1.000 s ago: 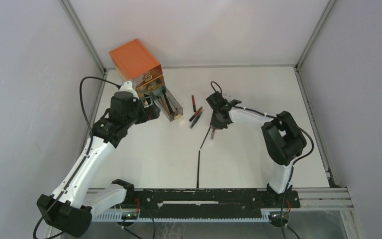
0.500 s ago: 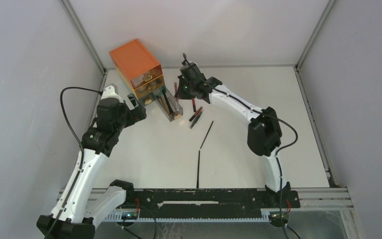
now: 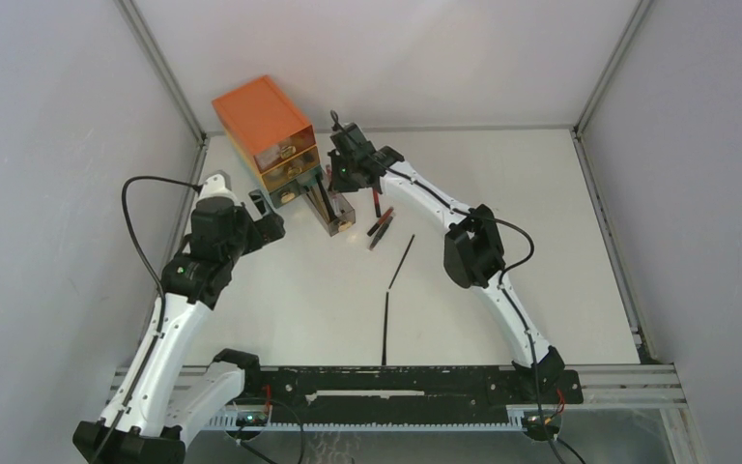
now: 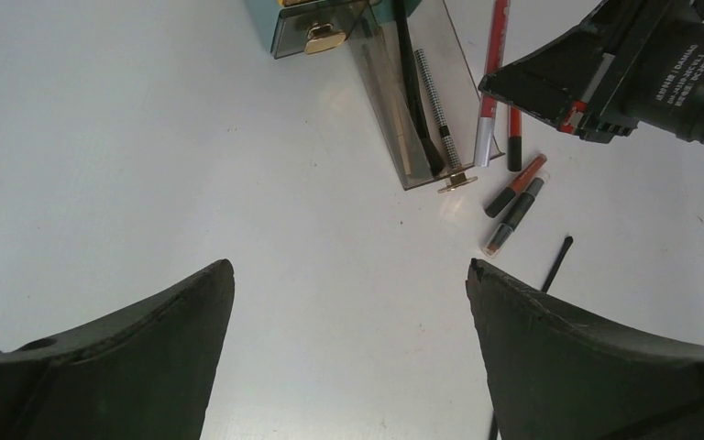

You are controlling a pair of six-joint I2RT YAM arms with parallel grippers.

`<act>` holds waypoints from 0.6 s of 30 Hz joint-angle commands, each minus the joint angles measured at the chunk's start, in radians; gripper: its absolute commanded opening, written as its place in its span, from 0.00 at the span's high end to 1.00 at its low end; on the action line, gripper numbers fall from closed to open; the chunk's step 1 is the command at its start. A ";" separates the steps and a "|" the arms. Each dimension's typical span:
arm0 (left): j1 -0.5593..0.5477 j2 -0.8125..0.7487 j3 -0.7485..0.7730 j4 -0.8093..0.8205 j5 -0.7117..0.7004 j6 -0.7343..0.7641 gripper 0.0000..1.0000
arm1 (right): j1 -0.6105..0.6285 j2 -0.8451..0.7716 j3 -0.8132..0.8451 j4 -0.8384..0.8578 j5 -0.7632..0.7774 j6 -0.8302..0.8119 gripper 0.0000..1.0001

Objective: Organize the makeup
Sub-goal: Place the lipstick in the drawer.

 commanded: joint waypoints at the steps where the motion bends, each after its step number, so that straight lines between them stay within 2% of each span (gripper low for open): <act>1: 0.009 -0.032 -0.019 0.025 0.001 -0.014 0.00 | 0.003 0.014 0.061 0.053 -0.012 -0.028 0.89; 3: 0.010 -0.036 -0.022 0.025 -0.001 -0.017 0.00 | 0.004 0.030 0.069 0.075 -0.027 -0.030 0.87; 4: 0.009 -0.039 -0.023 0.025 -0.001 -0.020 0.00 | 0.004 0.039 0.080 0.081 -0.034 -0.032 0.82; 8: 0.009 -0.037 -0.017 0.023 0.017 -0.023 0.00 | 0.016 0.050 0.100 0.079 -0.081 -0.058 0.42; 9: 0.009 -0.033 -0.014 0.022 0.025 -0.023 0.00 | 0.022 0.039 0.094 0.075 -0.081 -0.073 0.36; 13: 0.009 -0.003 0.004 0.021 0.081 -0.018 0.00 | 0.018 -0.081 -0.033 0.062 -0.018 -0.086 0.33; 15: 0.007 0.019 0.017 0.012 0.137 -0.002 0.00 | -0.005 -0.202 -0.215 0.129 0.010 -0.040 0.35; 18: -0.021 0.031 0.013 0.013 0.136 0.021 0.00 | -0.053 -0.387 -0.514 0.212 0.105 0.067 0.36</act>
